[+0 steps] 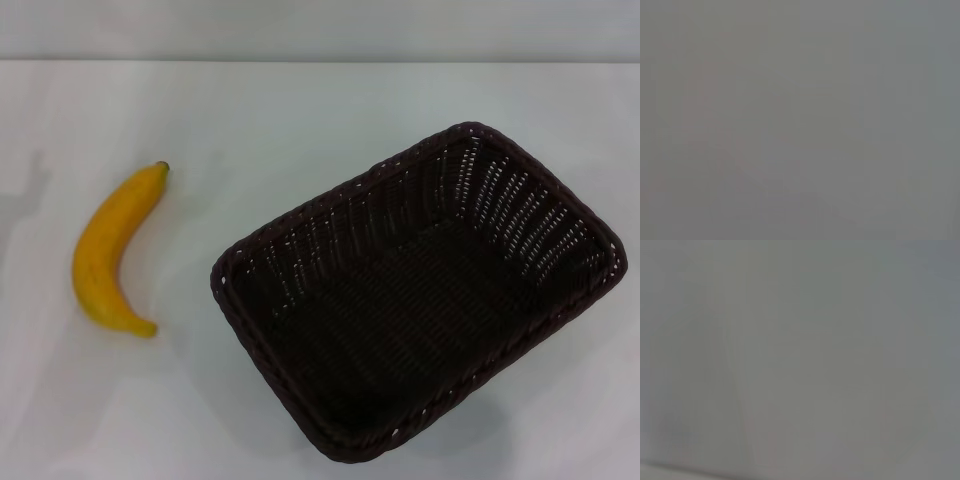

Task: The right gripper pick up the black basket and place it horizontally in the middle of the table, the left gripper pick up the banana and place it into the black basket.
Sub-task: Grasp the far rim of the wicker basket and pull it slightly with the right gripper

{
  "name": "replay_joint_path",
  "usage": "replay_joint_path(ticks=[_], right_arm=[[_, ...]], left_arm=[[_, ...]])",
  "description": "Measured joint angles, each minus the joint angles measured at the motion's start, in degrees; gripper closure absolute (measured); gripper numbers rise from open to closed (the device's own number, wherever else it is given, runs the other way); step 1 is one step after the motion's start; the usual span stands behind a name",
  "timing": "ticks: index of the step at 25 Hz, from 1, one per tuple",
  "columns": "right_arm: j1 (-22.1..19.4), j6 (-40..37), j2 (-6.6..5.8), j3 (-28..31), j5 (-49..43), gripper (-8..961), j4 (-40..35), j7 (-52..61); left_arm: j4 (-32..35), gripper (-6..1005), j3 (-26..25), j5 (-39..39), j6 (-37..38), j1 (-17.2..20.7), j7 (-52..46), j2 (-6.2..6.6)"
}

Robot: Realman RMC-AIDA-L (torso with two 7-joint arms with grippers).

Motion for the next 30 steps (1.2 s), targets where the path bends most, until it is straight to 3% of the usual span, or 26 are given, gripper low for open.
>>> replay_joint_path(ticks=[2,7,12,15,19,24,30], right_arm=[[3.1,3.9,-1.30,-0.4,-5.1,162,-3.9,7.3],[10.7,12.4,-2.50,-1.3,-14.6,173,-12.0,20.3],[19.4,21.1,-4.79,-7.3,-28.9,183,-17.3,34.4],[23.1,24.1,-4.73,-9.7,-35.0,189,-16.9,38.6],[27.2,27.8,-2.67,-13.4,-42.6,198,-16.6,43.0],[31.5,29.5,1.59,-18.7,-48.2,208,-16.1,46.8],[36.1,29.2,6.58,-20.8,-55.3,221,-14.1,50.3]], left_arm=[[0.0,138,0.1,0.3,-0.7,0.6,-0.3,0.02],[0.2,138,0.1,0.7,-1.8,2.0,-1.4,0.01],[0.2,138,0.1,0.7,-2.1,2.7,-1.4,-0.01],[0.2,138,0.1,0.7,-2.1,2.8,-1.4,-0.01],[0.4,138,0.1,0.8,-2.0,2.7,-1.4,0.00],[0.6,138,-0.1,0.8,-1.6,3.1,-0.9,0.06],[0.6,138,-0.3,0.5,-0.3,2.8,-0.9,0.08]])
